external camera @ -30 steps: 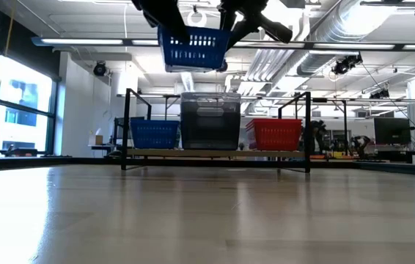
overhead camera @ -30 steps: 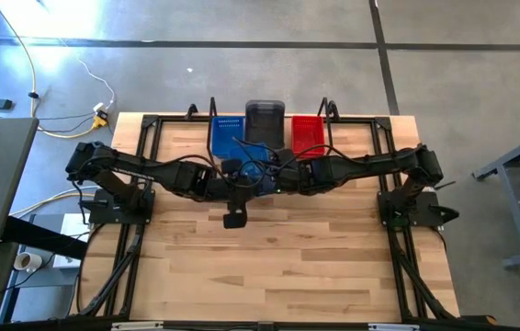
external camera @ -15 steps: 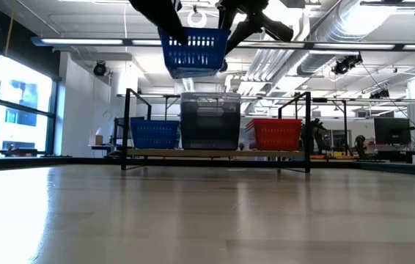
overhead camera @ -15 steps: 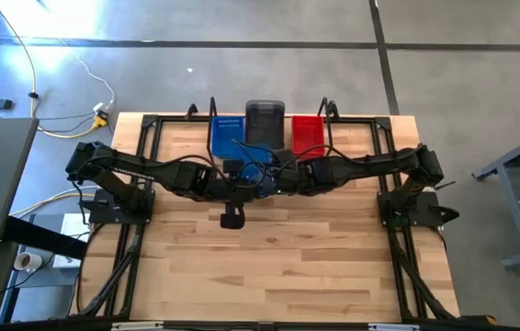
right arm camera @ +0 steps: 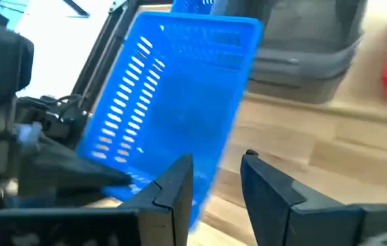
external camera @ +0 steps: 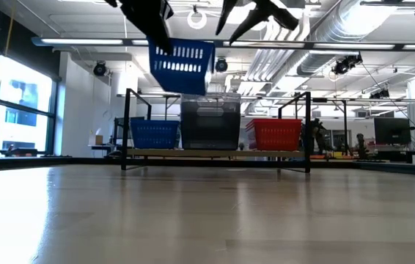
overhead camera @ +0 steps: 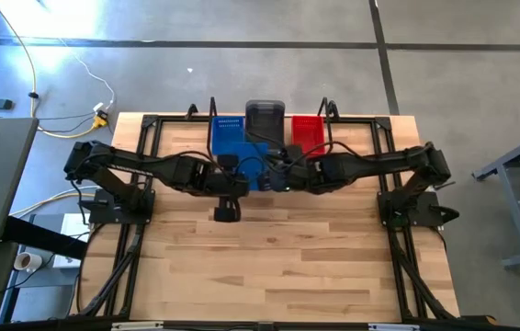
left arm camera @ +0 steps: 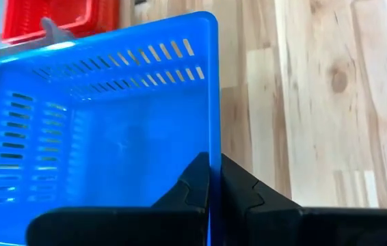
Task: Stack baskets on shelf by color
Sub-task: Stack the blue bin on the other blue bin on the shelf
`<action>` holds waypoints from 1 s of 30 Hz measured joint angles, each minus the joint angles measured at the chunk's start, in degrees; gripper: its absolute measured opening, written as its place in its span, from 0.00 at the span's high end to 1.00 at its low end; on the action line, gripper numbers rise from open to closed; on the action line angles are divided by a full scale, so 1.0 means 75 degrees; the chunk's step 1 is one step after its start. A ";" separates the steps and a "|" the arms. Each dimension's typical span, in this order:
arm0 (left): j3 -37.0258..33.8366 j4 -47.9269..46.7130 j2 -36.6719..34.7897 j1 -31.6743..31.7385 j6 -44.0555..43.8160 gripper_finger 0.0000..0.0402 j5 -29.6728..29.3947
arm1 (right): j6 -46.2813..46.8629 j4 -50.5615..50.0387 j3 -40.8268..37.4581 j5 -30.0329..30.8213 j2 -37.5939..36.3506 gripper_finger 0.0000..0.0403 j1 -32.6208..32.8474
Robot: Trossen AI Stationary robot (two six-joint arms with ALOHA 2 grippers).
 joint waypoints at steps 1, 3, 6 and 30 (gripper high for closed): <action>-0.0003 -0.0018 -0.0061 0.0032 0.0017 1.00 -0.0002 | -0.0086 -0.0079 0.0000 0.0045 -0.0055 0.74 0.0000; 0.0009 0.0050 -0.0154 0.0104 0.0113 1.00 -0.0013 | -0.0299 -0.0212 0.0000 0.0099 -0.0210 0.75 -0.0002; -0.0002 0.0007 -0.0369 0.0276 0.0137 1.00 0.0029 | -0.0716 -0.0339 0.0000 0.0283 -0.0476 0.76 -0.0043; 0.0006 -0.0570 -0.1208 0.3260 0.1792 1.00 0.0736 | -0.4342 -0.0631 0.0000 0.0632 -0.3331 0.75 -0.1607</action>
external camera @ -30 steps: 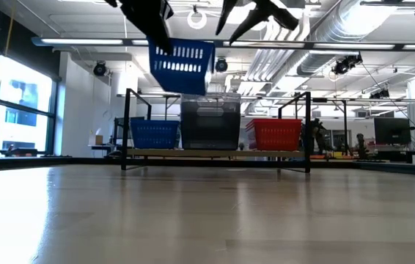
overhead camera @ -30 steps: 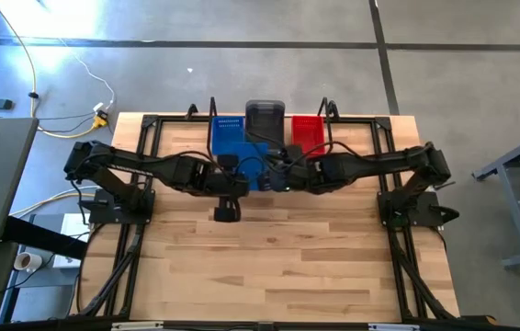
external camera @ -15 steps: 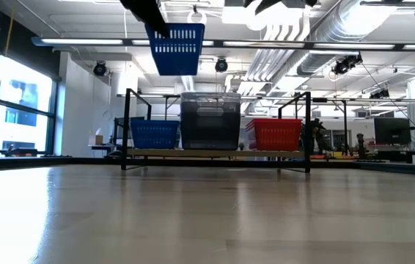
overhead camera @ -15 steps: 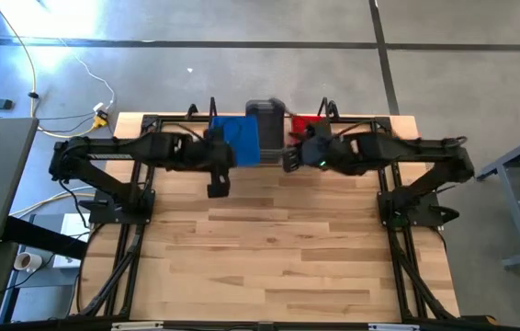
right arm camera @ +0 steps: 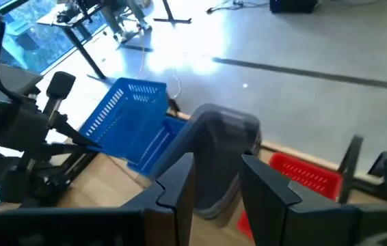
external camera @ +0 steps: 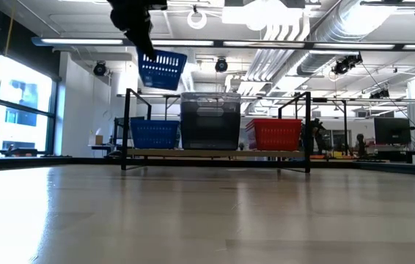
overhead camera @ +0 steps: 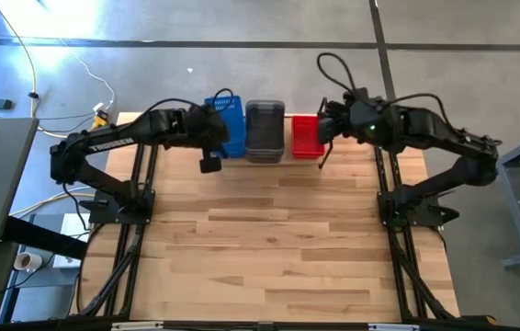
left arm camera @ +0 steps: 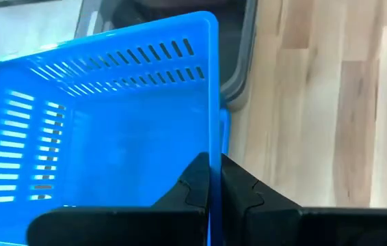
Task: Stack baskets on shelf by color
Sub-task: Stack the blue bin on the other blue bin on the shelf
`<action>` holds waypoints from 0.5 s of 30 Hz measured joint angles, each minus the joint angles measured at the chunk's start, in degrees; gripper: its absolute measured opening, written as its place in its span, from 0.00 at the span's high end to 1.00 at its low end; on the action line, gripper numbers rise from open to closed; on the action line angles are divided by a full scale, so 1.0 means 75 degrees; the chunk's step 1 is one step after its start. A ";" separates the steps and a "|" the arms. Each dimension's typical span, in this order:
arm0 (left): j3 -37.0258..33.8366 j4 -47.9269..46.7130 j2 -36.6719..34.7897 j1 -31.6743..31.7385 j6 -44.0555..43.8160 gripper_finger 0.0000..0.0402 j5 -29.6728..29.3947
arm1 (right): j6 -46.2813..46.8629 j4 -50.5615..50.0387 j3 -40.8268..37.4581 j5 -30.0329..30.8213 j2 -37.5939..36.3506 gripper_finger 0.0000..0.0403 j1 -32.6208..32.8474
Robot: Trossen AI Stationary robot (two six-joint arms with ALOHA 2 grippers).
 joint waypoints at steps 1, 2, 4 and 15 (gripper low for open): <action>0.0000 -0.0016 0.0029 0.0093 0.0061 1.00 0.0053 | -0.0121 0.0003 0.0000 -0.0003 -0.0042 0.75 -0.0056; 0.0000 -0.0062 0.0067 0.0177 0.0130 1.00 0.0071 | -0.0202 0.0001 0.0000 -0.0006 -0.0080 0.75 -0.0112; 0.0000 -0.0151 0.0172 0.0289 0.0304 1.00 0.0077 | -0.0389 0.0000 0.0000 -0.0008 -0.0131 0.75 -0.0215; 0.0003 -0.0136 0.0954 0.0442 0.0871 1.00 0.0292 | -0.1156 0.0000 -0.0003 -0.0176 -0.0135 0.75 -0.0682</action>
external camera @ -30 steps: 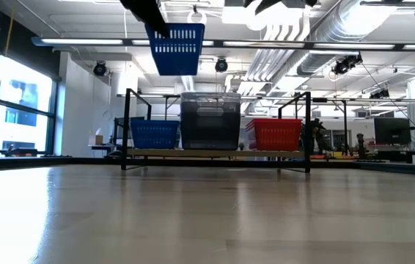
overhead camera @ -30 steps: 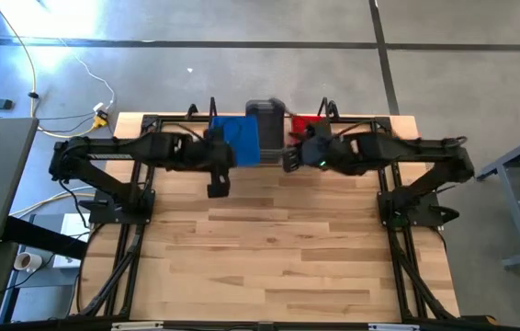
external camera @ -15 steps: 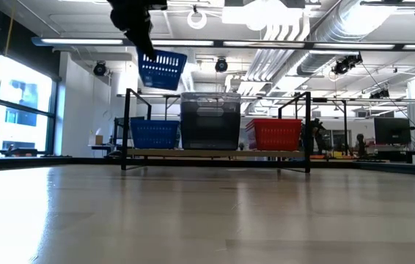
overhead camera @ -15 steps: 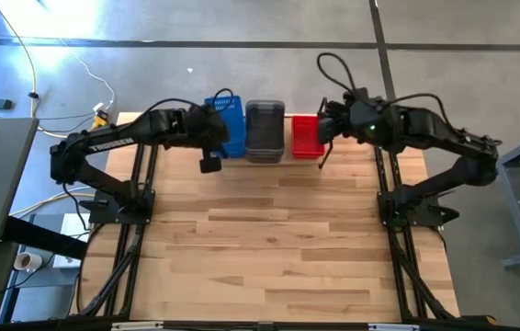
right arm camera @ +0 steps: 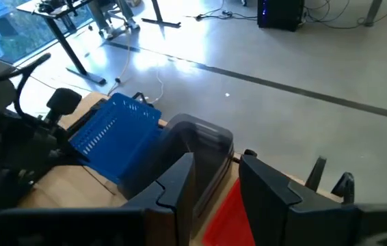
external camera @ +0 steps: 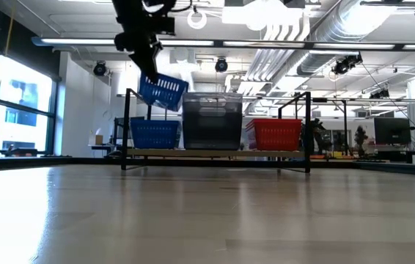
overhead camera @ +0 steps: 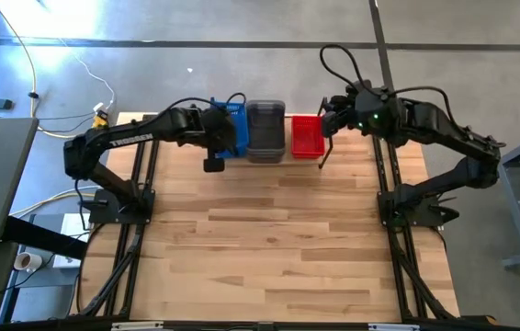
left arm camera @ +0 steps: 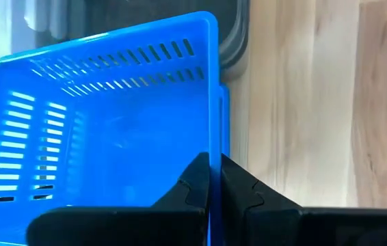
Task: Stack baskets on shelf by color
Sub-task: Stack the blue bin on the other blue bin on the shelf
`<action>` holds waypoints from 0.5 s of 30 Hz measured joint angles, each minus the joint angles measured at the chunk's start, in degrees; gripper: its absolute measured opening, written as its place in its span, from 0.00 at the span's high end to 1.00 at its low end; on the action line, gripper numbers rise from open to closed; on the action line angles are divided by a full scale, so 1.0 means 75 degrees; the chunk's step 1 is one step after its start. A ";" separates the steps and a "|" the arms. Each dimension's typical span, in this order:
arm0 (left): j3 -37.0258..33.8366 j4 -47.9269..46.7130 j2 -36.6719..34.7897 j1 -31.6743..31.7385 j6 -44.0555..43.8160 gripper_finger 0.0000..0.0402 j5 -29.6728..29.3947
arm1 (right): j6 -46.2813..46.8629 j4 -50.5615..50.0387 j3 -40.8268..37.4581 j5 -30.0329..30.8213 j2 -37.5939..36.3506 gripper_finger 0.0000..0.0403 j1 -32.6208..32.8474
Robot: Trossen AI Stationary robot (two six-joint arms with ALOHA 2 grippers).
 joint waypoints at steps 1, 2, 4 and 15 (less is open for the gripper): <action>-0.0002 -0.0002 0.0083 0.0003 0.0002 1.00 -0.0045 | -0.0030 0.0000 0.0000 -0.0005 0.0000 0.75 -0.0022; 0.0000 -0.0001 0.0166 0.0003 0.0007 1.00 -0.0074 | -0.0068 0.0000 0.0000 -0.0011 0.0000 0.75 -0.0036; -0.0002 -0.0004 0.0292 0.0003 -0.0002 1.00 -0.0080 | -0.0135 0.0000 0.0000 -0.0022 0.0000 0.75 -0.0039; 0.0000 0.0208 0.0455 0.0063 -0.0076 1.00 0.0242 | -0.0239 0.0000 -0.0003 -0.0022 0.0000 0.75 -0.0039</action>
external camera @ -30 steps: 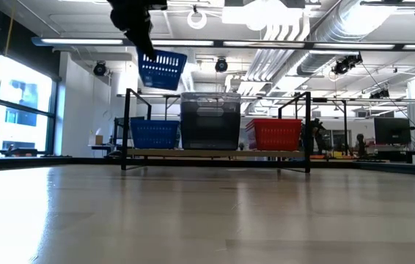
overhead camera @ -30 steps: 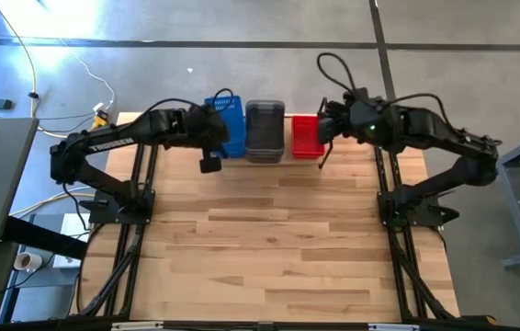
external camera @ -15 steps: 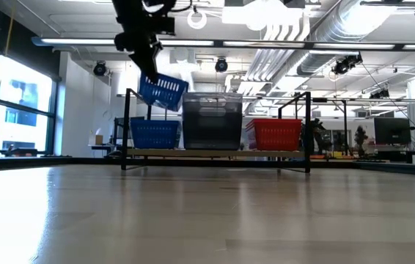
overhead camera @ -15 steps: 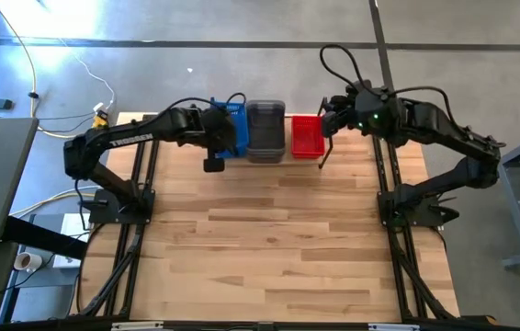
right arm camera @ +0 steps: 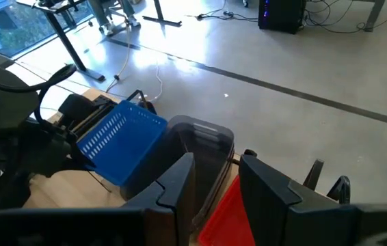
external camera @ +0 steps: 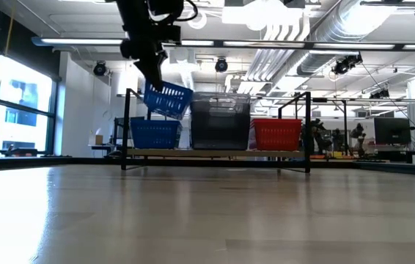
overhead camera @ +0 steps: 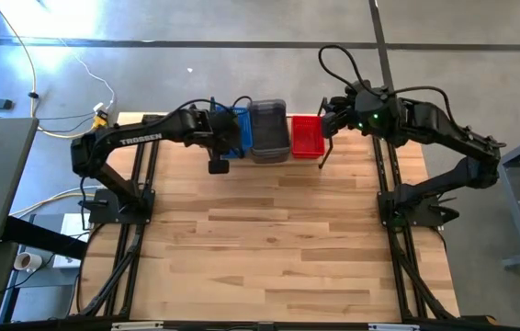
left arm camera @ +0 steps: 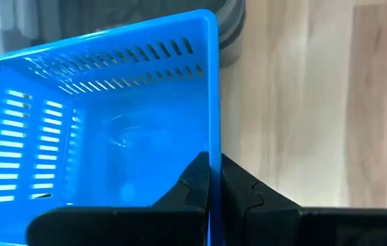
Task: Stack baskets on shelf by color
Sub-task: Stack the blue bin on the other blue bin on the shelf
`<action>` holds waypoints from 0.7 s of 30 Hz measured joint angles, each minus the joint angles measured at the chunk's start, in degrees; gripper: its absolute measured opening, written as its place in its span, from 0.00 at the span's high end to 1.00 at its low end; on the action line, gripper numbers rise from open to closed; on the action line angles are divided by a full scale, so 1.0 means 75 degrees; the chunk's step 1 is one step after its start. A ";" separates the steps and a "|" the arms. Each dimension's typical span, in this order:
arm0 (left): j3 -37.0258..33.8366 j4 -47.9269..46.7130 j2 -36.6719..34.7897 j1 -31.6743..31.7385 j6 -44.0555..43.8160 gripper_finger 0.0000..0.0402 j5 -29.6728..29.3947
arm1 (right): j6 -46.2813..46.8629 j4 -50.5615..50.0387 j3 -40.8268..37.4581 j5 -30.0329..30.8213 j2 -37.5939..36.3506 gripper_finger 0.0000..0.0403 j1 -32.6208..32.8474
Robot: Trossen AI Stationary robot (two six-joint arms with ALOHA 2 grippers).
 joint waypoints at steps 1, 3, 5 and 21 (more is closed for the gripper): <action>0.0000 -0.0055 -0.0010 0.0047 -0.0053 1.00 0.0090 | 0.0000 0.0000 0.0000 0.0000 0.0000 0.75 0.0000; 0.0000 -0.0250 -0.0013 0.0131 -0.0068 1.00 0.0165 | 0.0000 0.0000 0.0000 0.0000 0.0002 0.75 0.0000; 0.0000 -0.0316 -0.0012 0.0198 -0.0072 1.00 0.0160 | 0.0000 0.0000 0.0000 0.0000 0.0003 0.75 0.0000; 0.0000 -0.0141 -0.0015 0.0725 -0.0053 1.00 0.0809 | 0.0029 0.0003 0.0000 0.0000 0.0003 0.75 0.0000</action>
